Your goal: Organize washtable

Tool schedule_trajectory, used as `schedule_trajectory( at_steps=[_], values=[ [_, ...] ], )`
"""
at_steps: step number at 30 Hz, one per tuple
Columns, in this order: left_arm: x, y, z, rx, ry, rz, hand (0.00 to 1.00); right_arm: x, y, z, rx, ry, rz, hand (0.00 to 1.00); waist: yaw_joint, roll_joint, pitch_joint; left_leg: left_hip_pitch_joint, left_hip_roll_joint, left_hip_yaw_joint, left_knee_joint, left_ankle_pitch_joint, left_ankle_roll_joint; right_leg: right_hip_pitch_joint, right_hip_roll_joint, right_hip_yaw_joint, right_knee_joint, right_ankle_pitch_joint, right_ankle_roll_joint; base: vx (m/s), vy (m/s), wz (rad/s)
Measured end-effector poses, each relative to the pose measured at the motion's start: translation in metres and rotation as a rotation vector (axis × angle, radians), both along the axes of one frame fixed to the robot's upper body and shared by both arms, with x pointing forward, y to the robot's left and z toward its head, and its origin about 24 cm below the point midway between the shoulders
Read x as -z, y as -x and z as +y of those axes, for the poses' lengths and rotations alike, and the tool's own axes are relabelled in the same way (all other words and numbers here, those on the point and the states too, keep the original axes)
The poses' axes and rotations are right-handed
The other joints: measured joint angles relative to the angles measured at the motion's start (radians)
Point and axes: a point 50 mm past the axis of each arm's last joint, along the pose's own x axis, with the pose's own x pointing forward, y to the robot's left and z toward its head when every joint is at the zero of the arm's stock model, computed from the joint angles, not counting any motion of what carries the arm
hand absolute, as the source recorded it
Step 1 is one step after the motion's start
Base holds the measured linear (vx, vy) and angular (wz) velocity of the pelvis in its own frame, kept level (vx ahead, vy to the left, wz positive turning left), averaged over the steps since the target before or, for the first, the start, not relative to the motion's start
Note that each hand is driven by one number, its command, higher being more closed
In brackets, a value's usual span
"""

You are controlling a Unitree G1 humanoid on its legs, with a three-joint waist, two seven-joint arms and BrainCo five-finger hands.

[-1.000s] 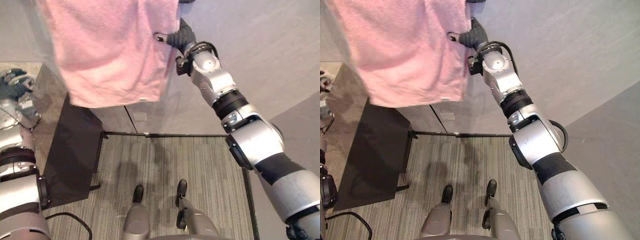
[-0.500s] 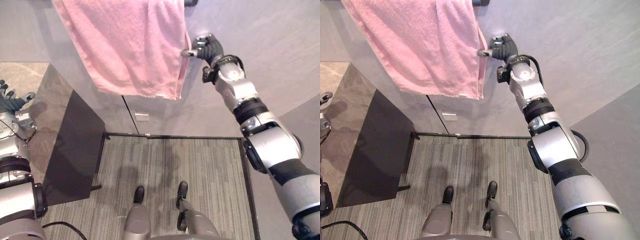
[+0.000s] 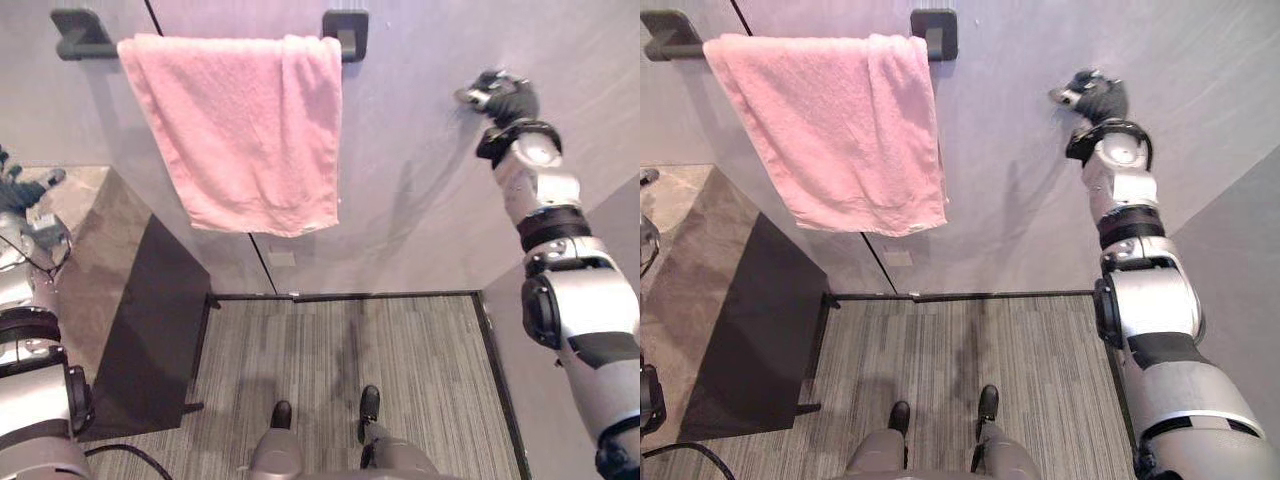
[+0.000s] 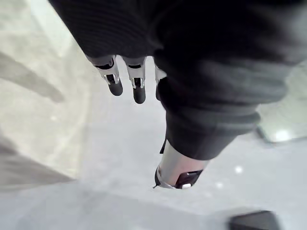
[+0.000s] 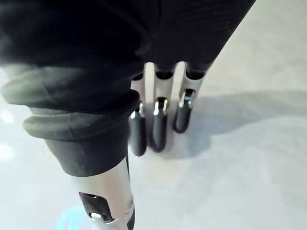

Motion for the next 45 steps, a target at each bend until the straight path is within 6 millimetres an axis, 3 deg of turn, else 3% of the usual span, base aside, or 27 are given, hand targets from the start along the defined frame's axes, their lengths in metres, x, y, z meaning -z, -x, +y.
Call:
schedule_trajectory(
  at_steps=[2, 7, 10, 12, 18, 24, 31, 33, 38, 45],
  values=[
    [-0.016, 0.005, -0.008, 0.017, -0.038, -0.098, 0.00, -0.011, 0.013, -0.002, 0.017, 0.035, -0.102, 0.00, -0.006, 0.011, -0.028, 0.003, -0.002, -0.002, -0.010, 0.001, 0.000, 0.000, -0.002, -0.002, 0.001, -0.002, 0.006, 0.02, 0.055, 0.05],
    [-0.017, 0.006, -0.039, 0.157, -0.116, -0.145, 0.00, -0.015, 0.037, 0.007, -0.063, 0.124, -0.242, 0.00, -0.035, 0.032, -0.065, 0.050, -0.001, -0.013, -0.029, 0.001, -0.001, 0.055, -0.004, -0.025, 0.004, -0.013, 0.017, 0.06, 0.047, 0.08],
    [-0.017, 0.008, -0.060, 0.264, -0.196, -0.143, 0.00, -0.021, 0.050, 0.030, -0.203, 0.202, -0.325, 0.00, -0.039, 0.028, -0.083, 0.053, -0.001, -0.012, -0.034, -0.002, 0.002, 0.056, -0.004, -0.023, 0.000, -0.024, 0.024, 0.01, 0.036, 0.03],
    [-0.009, 0.012, -0.075, 0.350, -0.246, -0.115, 0.00, -0.012, 0.058, 0.060, -0.369, 0.281, -0.342, 0.00, -0.039, 0.025, -0.118, 0.059, 0.001, -0.011, -0.048, -0.003, 0.004, 0.057, -0.004, -0.024, 0.000, -0.030, 0.025, 0.00, 0.000, 0.00],
    [-0.014, 0.015, -0.091, 0.421, -0.284, -0.166, 0.00, 0.003, 0.062, 0.093, -0.569, 0.360, -0.318, 0.00, -0.022, 0.014, -0.136, 0.072, 0.001, -0.009, -0.066, -0.003, 0.005, 0.066, -0.006, -0.027, 0.000, -0.033, 0.026, 0.00, 0.005, 0.02],
    [0.006, 0.017, -0.100, 0.512, -0.270, -0.100, 0.00, 0.025, 0.066, 0.123, -0.746, 0.439, -0.250, 0.00, -0.021, 0.013, -0.145, 0.070, 0.001, -0.010, -0.067, -0.003, 0.005, 0.067, -0.006, -0.030, 0.000, -0.032, 0.025, 0.00, 0.000, 0.00],
    [0.021, 0.009, -0.116, 0.640, -0.207, -0.060, 0.00, 0.047, 0.069, 0.140, -0.871, 0.496, -0.162, 0.00, -0.019, 0.013, -0.145, 0.046, 0.002, -0.020, -0.063, -0.002, 0.004, 0.050, -0.007, -0.041, 0.000, -0.033, 0.024, 0.00, 0.009, 0.04],
    [0.025, 0.000, -0.124, 0.700, -0.178, -0.038, 0.00, 0.054, 0.068, 0.148, -0.907, 0.509, -0.132, 0.00, 0.000, 0.013, -0.144, 0.022, 0.003, -0.014, -0.061, 0.001, -0.001, 0.023, -0.006, -0.038, 0.000, -0.030, 0.022, -0.01, 0.011, -0.07],
    [0.018, -0.013, -0.133, 0.761, -0.164, -0.049, 0.00, 0.052, 0.063, 0.165, -0.952, 0.514, -0.126, 0.00, 0.004, 0.018, -0.133, 0.002, 0.006, 0.003, -0.063, 0.013, -0.004, -0.017, -0.002, -0.024, 0.001, -0.013, 0.010, 0.03, 0.018, -0.11],
    [0.008, -0.032, -0.155, 0.894, -0.195, -0.023, 0.00, 0.049, 0.068, 0.205, -1.077, 0.582, -0.140, 0.00, 0.001, 0.022, -0.080, -0.017, 0.003, 0.052, -0.061, 0.013, -0.004, -0.059, -0.001, 0.015, 0.000, 0.002, 0.011, 0.01, 0.037, -0.19]
  ],
)
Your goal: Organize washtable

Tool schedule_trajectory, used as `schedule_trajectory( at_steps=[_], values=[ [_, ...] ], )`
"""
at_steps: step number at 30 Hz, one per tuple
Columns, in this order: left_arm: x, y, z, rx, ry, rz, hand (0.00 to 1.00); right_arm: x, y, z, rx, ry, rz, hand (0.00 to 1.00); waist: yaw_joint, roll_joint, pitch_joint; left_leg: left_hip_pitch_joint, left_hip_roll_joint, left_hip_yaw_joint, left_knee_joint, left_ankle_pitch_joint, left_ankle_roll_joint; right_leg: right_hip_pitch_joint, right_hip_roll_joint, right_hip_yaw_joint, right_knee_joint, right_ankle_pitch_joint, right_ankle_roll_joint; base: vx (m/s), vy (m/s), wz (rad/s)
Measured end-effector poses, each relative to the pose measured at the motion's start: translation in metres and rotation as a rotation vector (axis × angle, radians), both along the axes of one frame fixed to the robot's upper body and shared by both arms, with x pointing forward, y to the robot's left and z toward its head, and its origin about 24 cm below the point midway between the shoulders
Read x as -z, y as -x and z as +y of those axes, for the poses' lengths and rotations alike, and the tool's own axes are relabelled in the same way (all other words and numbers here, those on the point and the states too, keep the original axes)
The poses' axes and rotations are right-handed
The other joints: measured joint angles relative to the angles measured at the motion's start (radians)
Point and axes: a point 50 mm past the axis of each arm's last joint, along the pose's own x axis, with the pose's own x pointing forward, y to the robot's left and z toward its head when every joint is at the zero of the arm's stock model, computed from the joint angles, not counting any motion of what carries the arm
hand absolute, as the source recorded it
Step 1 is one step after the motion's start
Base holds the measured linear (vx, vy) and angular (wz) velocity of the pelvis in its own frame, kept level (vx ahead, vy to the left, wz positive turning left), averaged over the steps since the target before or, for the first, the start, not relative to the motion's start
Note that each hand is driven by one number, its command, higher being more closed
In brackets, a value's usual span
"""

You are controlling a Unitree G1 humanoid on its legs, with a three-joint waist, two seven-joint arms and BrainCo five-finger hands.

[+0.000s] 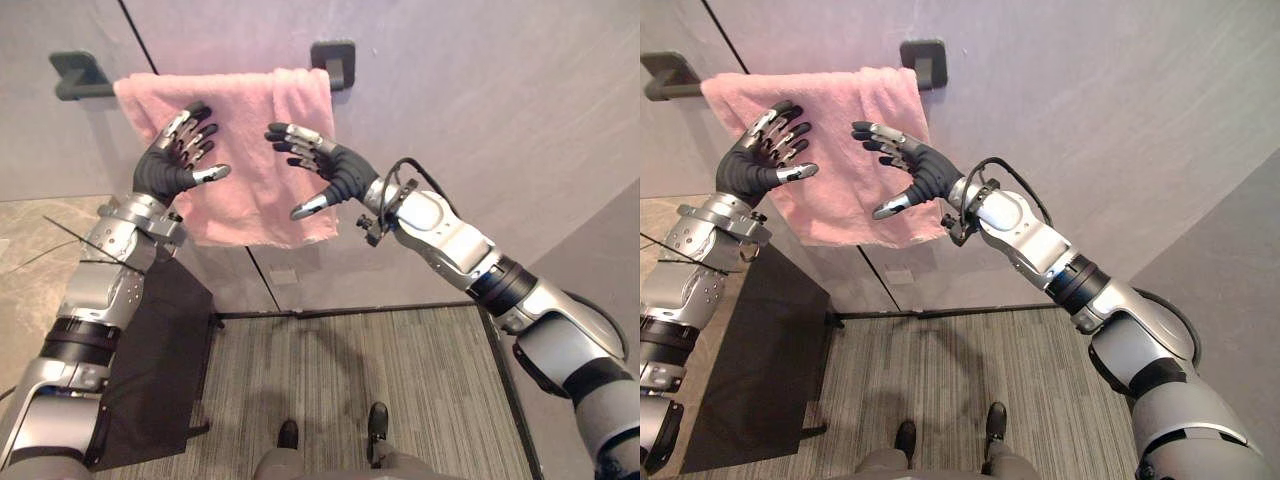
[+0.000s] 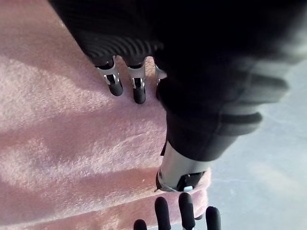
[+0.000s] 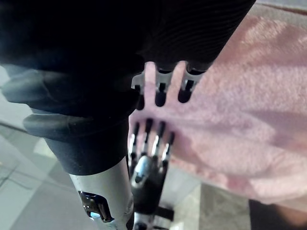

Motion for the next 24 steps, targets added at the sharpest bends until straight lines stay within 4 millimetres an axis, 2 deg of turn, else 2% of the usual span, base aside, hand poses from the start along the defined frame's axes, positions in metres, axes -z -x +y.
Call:
schedule_trajectory(
  at_steps=[4, 7, 9, 14, 20, 22, 24],
  values=[
    [-0.012, -0.009, 0.000, -0.001, -0.012, -0.015, 0.00, 0.000, -0.002, 0.009, -0.008, 0.024, 0.001, 0.00, 0.001, 0.001, 0.038, -0.026, 0.000, 0.004, 0.010, 0.000, 0.000, -0.025, 0.001, 0.006, 0.003, 0.009, -0.001, 0.00, 0.045, -0.05],
    [-0.028, -0.023, -0.001, -0.015, -0.016, -0.021, 0.00, -0.009, -0.009, 0.016, 0.005, 0.025, -0.013, 0.00, -0.001, 0.000, 0.082, -0.050, -0.001, 0.000, 0.020, 0.000, 0.000, -0.042, -0.001, 0.003, 0.004, 0.019, 0.001, -0.03, 0.063, 0.03],
    [-0.045, -0.033, -0.002, -0.034, -0.022, -0.038, 0.00, -0.019, -0.011, 0.026, 0.011, 0.009, -0.026, 0.00, -0.002, 0.000, 0.106, -0.079, -0.004, -0.001, 0.030, 0.002, 0.001, -0.066, -0.005, 0.003, 0.004, 0.029, 0.001, -0.05, 0.072, 0.02],
    [-0.064, -0.040, -0.003, -0.062, -0.019, -0.059, 0.00, -0.027, -0.006, 0.044, -0.003, -0.058, -0.027, 0.00, -0.004, 0.000, 0.131, -0.115, -0.003, -0.015, 0.029, 0.012, -0.001, -0.095, -0.005, -0.010, 0.004, 0.032, -0.001, -0.03, 0.061, 0.07],
    [-0.075, -0.044, -0.005, -0.098, 0.005, -0.087, 0.00, -0.041, -0.008, 0.044, 0.036, -0.156, -0.032, 0.00, 0.003, 0.000, 0.154, -0.131, -0.004, -0.028, 0.025, 0.020, -0.006, -0.104, -0.008, -0.026, 0.004, 0.033, -0.001, -0.02, 0.079, 0.09],
    [-0.084, -0.045, -0.009, -0.109, 0.014, -0.113, 0.00, -0.048, -0.009, 0.042, 0.055, -0.187, -0.042, 0.00, 0.003, 0.000, 0.154, -0.143, -0.004, -0.043, 0.004, 0.037, -0.009, -0.118, -0.010, -0.042, 0.004, 0.033, -0.001, -0.03, 0.064, 0.23],
    [-0.094, -0.044, -0.003, -0.146, 0.043, -0.146, 0.00, -0.058, -0.010, 0.039, 0.074, -0.217, -0.059, 0.00, 0.005, 0.000, 0.156, -0.148, -0.003, -0.046, -0.026, 0.063, -0.012, -0.133, -0.010, -0.047, 0.004, 0.035, -0.004, -0.03, 0.055, 0.13]
  ],
)
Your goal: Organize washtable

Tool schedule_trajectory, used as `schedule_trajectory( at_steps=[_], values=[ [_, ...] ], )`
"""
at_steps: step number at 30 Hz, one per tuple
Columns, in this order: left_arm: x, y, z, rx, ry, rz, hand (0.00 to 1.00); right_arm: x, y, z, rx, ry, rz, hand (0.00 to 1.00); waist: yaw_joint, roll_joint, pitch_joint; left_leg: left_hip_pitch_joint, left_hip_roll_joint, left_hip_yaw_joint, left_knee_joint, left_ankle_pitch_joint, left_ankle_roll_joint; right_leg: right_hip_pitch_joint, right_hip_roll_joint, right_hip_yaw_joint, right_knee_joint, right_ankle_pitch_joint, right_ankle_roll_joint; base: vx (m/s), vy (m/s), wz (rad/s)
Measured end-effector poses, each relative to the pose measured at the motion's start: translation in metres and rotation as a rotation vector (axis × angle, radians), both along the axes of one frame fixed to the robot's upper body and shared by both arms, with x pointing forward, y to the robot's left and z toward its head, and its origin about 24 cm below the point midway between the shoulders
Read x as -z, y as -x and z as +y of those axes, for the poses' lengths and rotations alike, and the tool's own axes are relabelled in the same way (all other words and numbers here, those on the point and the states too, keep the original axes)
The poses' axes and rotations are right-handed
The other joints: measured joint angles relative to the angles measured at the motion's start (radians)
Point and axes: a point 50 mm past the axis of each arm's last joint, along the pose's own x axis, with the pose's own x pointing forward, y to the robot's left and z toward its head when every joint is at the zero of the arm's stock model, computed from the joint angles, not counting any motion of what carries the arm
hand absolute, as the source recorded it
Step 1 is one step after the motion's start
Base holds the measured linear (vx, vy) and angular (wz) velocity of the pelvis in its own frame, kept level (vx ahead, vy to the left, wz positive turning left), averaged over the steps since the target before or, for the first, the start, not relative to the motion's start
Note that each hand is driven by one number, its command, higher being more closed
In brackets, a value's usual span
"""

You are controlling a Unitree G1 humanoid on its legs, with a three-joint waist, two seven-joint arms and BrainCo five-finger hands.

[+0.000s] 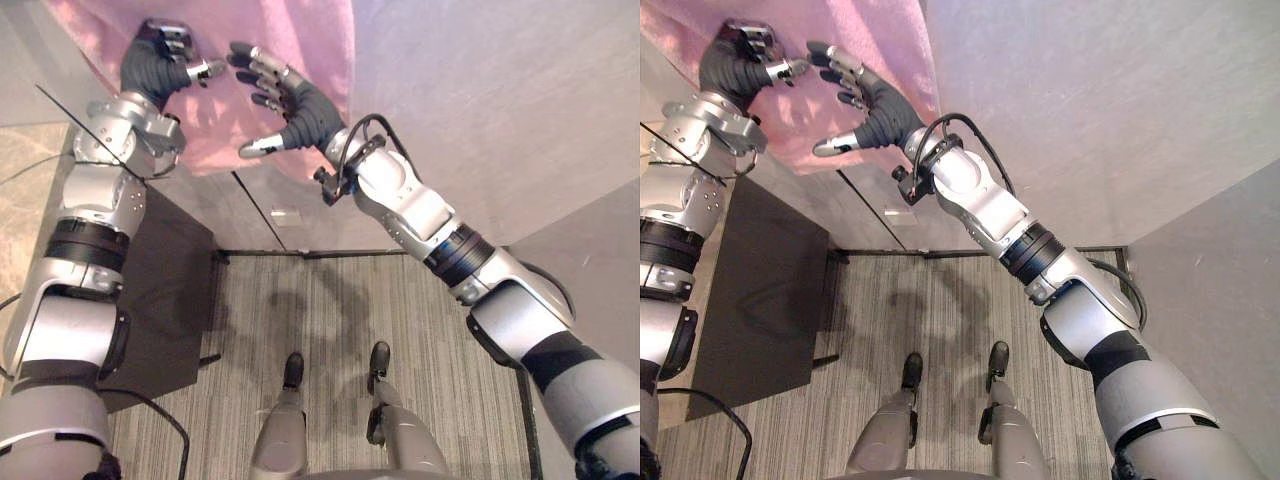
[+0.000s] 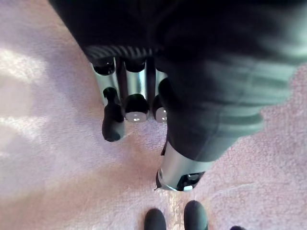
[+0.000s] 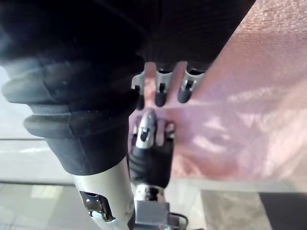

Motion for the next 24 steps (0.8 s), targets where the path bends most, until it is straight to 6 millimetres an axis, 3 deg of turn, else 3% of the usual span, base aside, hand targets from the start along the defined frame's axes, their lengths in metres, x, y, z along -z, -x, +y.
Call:
schedule_trajectory(
  at_steps=[7, 10, 14, 20, 24],
  values=[
    [-0.010, 0.003, 0.008, -0.055, 0.053, -0.048, 0.00, -0.018, -0.002, -0.016, 0.047, -0.109, -0.035, 0.00, 0.000, 0.000, 0.004, 0.003, 0.005, 0.001, -0.016, 0.012, -0.007, -0.003, 0.004, -0.008, 0.000, -0.004, 0.005, -0.04, 0.055, 0.01],
    [-0.017, 0.008, 0.020, -0.113, 0.108, -0.087, 0.00, -0.026, -0.007, -0.033, 0.097, -0.136, -0.055, 0.00, 0.001, 0.000, 0.004, 0.006, 0.012, 0.003, -0.023, 0.017, -0.014, -0.004, 0.010, -0.009, -0.001, -0.005, 0.005, -0.03, 0.034, -0.02],
    [-0.025, 0.016, 0.051, -0.242, 0.246, -0.132, 0.00, -0.035, -0.016, -0.058, 0.180, -0.173, -0.052, 0.00, 0.003, 0.000, 0.004, 0.018, 0.019, 0.001, -0.051, 0.034, -0.015, -0.004, 0.016, -0.014, 0.000, -0.002, -0.001, -0.02, 0.043, 0.01],
    [-0.031, 0.026, 0.074, -0.329, 0.259, -0.145, 0.00, -0.043, -0.028, -0.090, 0.249, -0.255, -0.001, 0.00, 0.018, -0.009, 0.026, 0.018, 0.017, 0.000, -0.051, 0.034, -0.015, -0.004, 0.015, -0.012, 0.000, 0.006, -0.011, -0.02, 0.083, 0.00],
    [-0.035, 0.036, 0.089, -0.370, 0.274, -0.168, 0.00, -0.032, -0.032, -0.103, 0.265, -0.237, 0.024, 0.00, 0.015, -0.020, 0.044, 0.019, 0.016, 0.000, -0.047, 0.034, -0.015, -0.002, 0.016, -0.002, 0.000, 0.006, -0.010, -0.03, 0.081, -0.02]
  ],
)
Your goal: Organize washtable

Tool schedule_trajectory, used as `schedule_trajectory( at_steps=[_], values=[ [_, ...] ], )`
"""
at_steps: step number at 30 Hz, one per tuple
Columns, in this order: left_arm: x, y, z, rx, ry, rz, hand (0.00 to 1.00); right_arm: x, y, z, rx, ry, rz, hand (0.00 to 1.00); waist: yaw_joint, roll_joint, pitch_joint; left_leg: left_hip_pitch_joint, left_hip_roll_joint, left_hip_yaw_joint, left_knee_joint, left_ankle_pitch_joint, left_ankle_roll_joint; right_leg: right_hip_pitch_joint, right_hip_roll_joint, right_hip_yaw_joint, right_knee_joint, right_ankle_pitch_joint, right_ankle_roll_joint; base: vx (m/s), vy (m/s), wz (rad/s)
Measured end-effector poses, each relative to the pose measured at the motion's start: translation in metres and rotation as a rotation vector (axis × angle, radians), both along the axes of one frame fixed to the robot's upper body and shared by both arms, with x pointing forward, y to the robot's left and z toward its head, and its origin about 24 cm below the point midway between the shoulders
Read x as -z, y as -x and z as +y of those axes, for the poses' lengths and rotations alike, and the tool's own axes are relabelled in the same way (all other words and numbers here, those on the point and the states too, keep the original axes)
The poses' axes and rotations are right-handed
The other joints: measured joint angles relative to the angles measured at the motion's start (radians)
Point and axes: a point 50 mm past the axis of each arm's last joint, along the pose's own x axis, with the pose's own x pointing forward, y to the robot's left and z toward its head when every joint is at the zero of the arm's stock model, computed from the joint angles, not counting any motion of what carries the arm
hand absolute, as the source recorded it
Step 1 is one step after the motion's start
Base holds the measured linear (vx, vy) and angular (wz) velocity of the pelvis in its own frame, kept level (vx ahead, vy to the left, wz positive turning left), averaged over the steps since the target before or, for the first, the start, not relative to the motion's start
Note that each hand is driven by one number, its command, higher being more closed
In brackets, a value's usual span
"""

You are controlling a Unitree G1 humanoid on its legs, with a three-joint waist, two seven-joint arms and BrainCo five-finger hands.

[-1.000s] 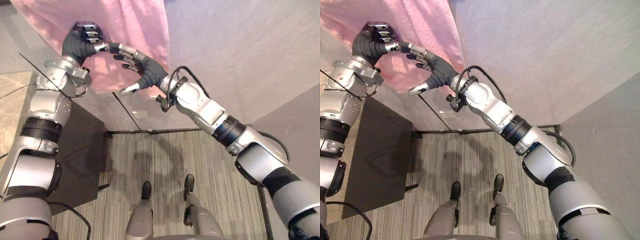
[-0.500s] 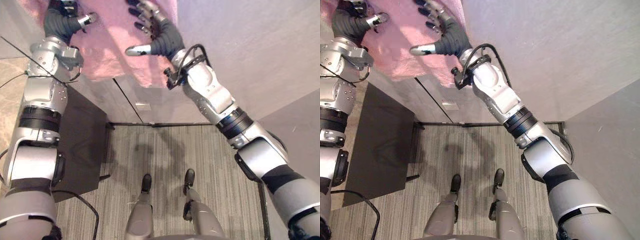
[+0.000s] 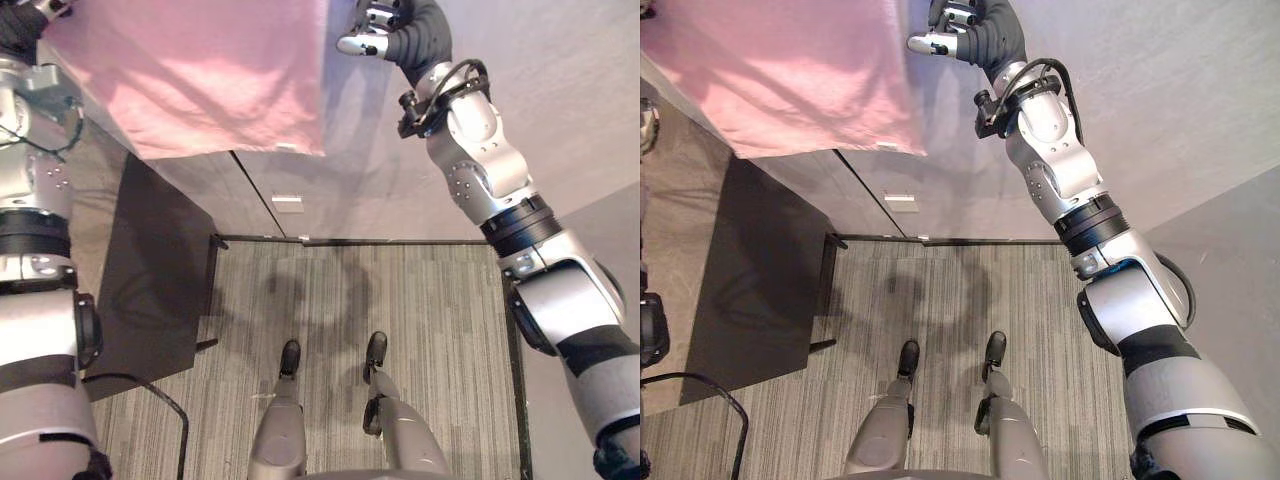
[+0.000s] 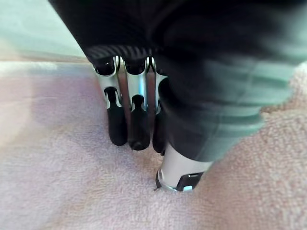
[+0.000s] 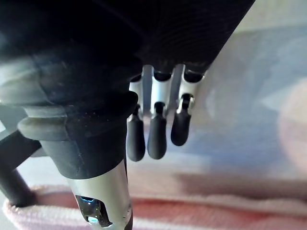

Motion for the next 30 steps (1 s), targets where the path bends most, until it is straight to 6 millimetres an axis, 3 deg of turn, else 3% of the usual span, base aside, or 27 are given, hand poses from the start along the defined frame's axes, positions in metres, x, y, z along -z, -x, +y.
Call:
schedule_trajectory(
  at_steps=[7, 14, 17, 18, 20, 23, 26, 30],
  values=[
    [0.043, 0.012, 0.038, -0.119, 0.031, 0.144, 0.00, 0.087, -0.008, -0.058, 0.131, -0.086, 0.247, 0.00, -0.023, -0.020, 0.011, 0.003, -0.002, -0.002, 0.017, -0.004, 0.005, 0.008, 0.007, 0.008, 0.000, 0.000, 0.000, -0.02, 0.072, -0.03],
    [0.108, 0.035, 0.070, -0.193, 0.083, 0.318, 0.00, 0.161, 0.010, -0.142, 0.400, -0.306, 0.463, 0.00, -0.041, -0.021, 0.012, 0.016, -0.004, -0.019, 0.082, -0.043, 0.017, 0.060, 0.007, -0.002, 0.000, -0.016, 0.008, -0.03, 0.091, 0.05],
    [0.134, 0.056, 0.086, -0.233, 0.109, 0.376, 0.00, 0.202, 0.038, -0.185, 0.563, -0.409, 0.551, 0.00, -0.046, -0.021, 0.010, 0.041, -0.004, -0.032, 0.083, -0.056, 0.024, 0.091, 0.006, -0.015, -0.001, -0.033, 0.010, -0.01, 0.090, 0.12],
    [0.145, 0.069, 0.096, -0.265, 0.132, 0.396, 0.00, 0.223, 0.058, -0.207, 0.656, -0.464, 0.602, 0.00, -0.046, -0.020, 0.004, 0.043, -0.004, -0.034, 0.082, -0.058, 0.026, 0.095, 0.004, -0.018, -0.004, -0.037, 0.009, 0.01, 0.093, 0.08],
    [0.158, 0.087, 0.108, -0.306, 0.181, 0.402, 0.00, 0.245, 0.082, -0.227, 0.761, -0.545, 0.645, 0.00, -0.046, -0.021, -0.010, 0.046, -0.004, -0.034, 0.077, -0.058, 0.026, 0.095, 0.004, -0.018, -0.002, -0.038, 0.010, 0.02, 0.085, 0.02],
    [0.190, 0.107, 0.117, -0.348, 0.287, 0.427, 0.00, 0.275, 0.119, -0.246, 0.908, -0.621, 0.699, 0.00, -0.051, -0.014, -0.050, 0.077, -0.005, -0.033, 0.068, -0.058, 0.027, 0.119, 0.005, -0.014, 0.000, -0.042, 0.012, 0.07, 0.086, -0.04],
    [0.226, 0.132, 0.121, -0.414, 0.411, 0.455, 0.00, 0.301, 0.160, -0.264, 1.088, -0.693, 0.751, 0.00, -0.076, -0.001, -0.102, 0.129, -0.008, -0.027, 0.067, -0.075, 0.030, 0.170, 0.000, -0.013, 0.000, -0.061, 0.027, 0.07, 0.084, -0.03],
    [0.285, 0.171, 0.108, -0.497, 0.566, 0.495, 0.00, 0.330, 0.226, -0.269, 1.310, -0.746, 0.805, 0.00, -0.081, 0.028, -0.198, 0.172, -0.016, 0.033, 0.067, -0.117, 0.048, 0.198, -0.010, 0.032, -0.004, -0.083, 0.036, 0.02, 0.088, -0.28]
  ],
)
